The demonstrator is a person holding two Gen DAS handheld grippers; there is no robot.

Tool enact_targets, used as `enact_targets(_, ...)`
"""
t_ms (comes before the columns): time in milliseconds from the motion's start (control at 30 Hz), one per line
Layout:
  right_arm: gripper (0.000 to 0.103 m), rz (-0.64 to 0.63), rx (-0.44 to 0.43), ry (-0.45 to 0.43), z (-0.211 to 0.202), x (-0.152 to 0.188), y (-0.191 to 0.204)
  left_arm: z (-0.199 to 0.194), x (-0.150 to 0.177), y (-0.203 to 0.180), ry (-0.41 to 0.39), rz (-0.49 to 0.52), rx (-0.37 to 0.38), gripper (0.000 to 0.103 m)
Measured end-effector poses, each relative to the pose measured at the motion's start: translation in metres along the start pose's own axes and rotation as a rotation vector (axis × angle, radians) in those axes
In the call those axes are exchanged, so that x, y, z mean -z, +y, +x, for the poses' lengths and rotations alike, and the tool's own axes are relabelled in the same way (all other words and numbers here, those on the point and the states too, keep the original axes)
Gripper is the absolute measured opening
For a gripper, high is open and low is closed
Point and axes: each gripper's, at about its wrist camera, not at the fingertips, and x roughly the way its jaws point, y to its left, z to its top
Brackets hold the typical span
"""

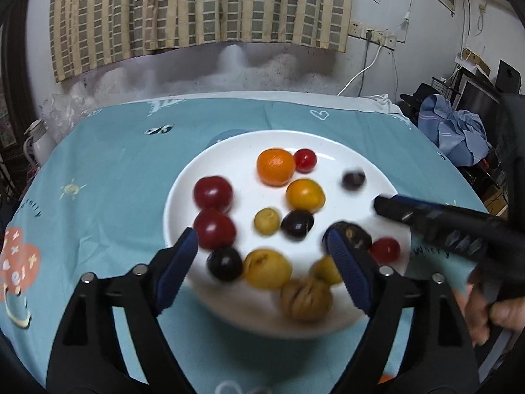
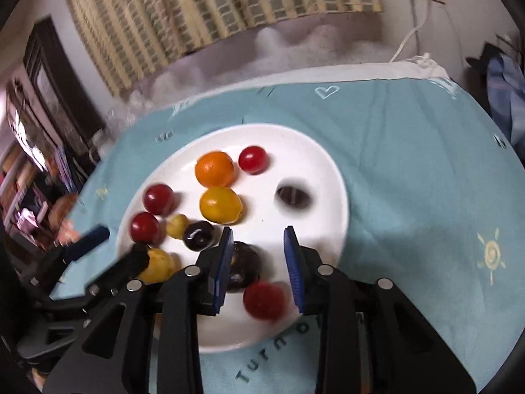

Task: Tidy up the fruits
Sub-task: 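Place the yellow fruit and dark plum on the plate, opening both grippers, then grasp a mandarin orange with the left gripper while the right grasps the other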

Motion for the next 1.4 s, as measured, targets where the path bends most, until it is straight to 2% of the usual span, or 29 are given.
enact_targets(67, 0.036, 0.042, -0.039, 0.008, -0.021, 0.010, -0.002, -0.015, 0.009, 0.005, -0.005, -0.028, 0.007, 0.090)
enact_targets(100, 0.063, 0.053, -0.046, 0.012, -0.031, 0.016, -0.002, -0.025, 0.016, 0.007, -0.010, -0.045, 0.018, 0.092)
enact_targets(167, 0.087, 0.067, -0.053, -0.014, -0.060, 0.035, 0.001, -0.046, 0.034, 0.008, -0.019, -0.075, 0.039, 0.095)
enact_targets(300, 0.089, 0.065, -0.089, -0.084, -0.111, 0.077, 0.003, -0.085, 0.079, -0.005, -0.021, -0.063, 0.064, 0.097)
enact_targets(433, 0.094, 0.148, -0.134, -0.150, -0.138, 0.112, -0.014, -0.116, 0.125, -0.031, -0.026, 0.002, 0.075, 0.101)
enact_targets(500, 0.094, 0.187, -0.111, -0.181, -0.137, 0.124, -0.027, -0.119, 0.139, -0.043, -0.010, 0.049, 0.070, 0.101)
enact_targets(533, 0.094, 0.202, -0.061, -0.171, -0.133, 0.126, -0.034, -0.118, 0.144, -0.048, -0.005, 0.072, 0.060, 0.101)
enact_targets(600, 0.094, 0.234, -0.032, -0.144, -0.127, 0.124, -0.042, -0.115, 0.147, -0.056, -0.001, 0.103, 0.036, 0.101)
enact_targets(700, 0.094, 0.288, -0.077, -0.133, -0.125, 0.122, -0.047, -0.107, 0.150, -0.064, 0.019, 0.136, 0.036, 0.101)
enact_targets(833, 0.094, 0.266, -0.093, -0.087, -0.121, 0.126, -0.041, -0.094, 0.152, -0.071, 0.065, 0.172, 0.022, 0.101)
enact_targets(967, 0.094, 0.243, -0.084, -0.079, -0.124, 0.130, -0.036, -0.086, 0.157, -0.082, 0.094, 0.234, -0.024, 0.101)
enact_targets(1033, 0.094, 0.248, -0.091, -0.085, -0.126, 0.130, -0.037, -0.087, 0.158, -0.088, 0.085, 0.266, -0.053, 0.101)
enact_targets(1167, 0.094, 0.258, -0.082, -0.078, -0.124, 0.130, -0.040, -0.094, 0.158, -0.090, 0.046, 0.275, -0.037, 0.101)
enact_targets(1300, 0.094, 0.263, -0.080, -0.065, -0.121, 0.130, -0.040, -0.107, 0.152, -0.082, -0.044, 0.240, -0.073, 0.100)
enact_targets(1333, 0.094, 0.261, -0.079, -0.066, -0.121, 0.131, -0.040, -0.106, 0.151, -0.081, -0.034, 0.233, -0.060, 0.098)
enact_targets(1400, 0.094, 0.259, -0.079, -0.067, -0.121, 0.131, -0.040, -0.098, 0.151, -0.079, 0.012, 0.224, -0.013, 0.083)
